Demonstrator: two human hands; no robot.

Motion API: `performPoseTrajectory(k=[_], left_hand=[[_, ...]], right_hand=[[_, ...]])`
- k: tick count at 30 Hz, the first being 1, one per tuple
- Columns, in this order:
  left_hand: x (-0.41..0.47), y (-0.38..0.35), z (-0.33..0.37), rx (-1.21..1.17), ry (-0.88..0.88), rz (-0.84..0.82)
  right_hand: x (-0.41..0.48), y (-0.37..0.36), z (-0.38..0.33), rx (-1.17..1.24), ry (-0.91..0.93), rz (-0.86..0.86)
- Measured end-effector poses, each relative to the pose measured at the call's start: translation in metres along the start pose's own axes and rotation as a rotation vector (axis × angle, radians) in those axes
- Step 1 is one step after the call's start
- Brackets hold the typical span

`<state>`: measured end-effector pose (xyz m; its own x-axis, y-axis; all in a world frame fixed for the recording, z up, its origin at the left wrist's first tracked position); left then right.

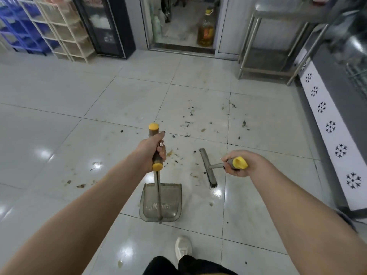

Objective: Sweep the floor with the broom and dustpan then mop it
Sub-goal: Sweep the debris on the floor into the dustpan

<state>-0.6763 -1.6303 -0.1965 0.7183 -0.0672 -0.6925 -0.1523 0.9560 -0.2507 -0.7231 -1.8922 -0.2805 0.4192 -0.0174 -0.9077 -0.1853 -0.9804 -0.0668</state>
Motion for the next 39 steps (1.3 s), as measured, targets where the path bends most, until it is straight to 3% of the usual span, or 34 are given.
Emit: performPoseTrajectory(k=[5, 21, 39], left_hand=[[0.045, -0.04, 0.04, 0.014, 0.015, -0.053], [0.238, -0.172, 0.162, 0.125, 0.128, -0.252], [0.393, -0.326, 0.266, 0.22, 0.145, -0.298]], right_hand=[[0.01, 0.013, -0.048, 0.078, -0.027, -0.008], [0.107, 0.058, -0.235, 0.168, 0.009, 0.185], [0.193, 0.145, -0.415, 0.294, 0.043, 0.213]])
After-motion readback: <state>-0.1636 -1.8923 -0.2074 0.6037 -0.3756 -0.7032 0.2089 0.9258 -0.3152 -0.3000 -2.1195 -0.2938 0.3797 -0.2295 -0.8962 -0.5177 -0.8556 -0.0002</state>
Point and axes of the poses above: each hand's wrist, its own x-axis towards the middle knuckle, its own y-axis out of the back of the hand, z = x × y, the point moved 8 cm from there along x, towards the middle knuckle
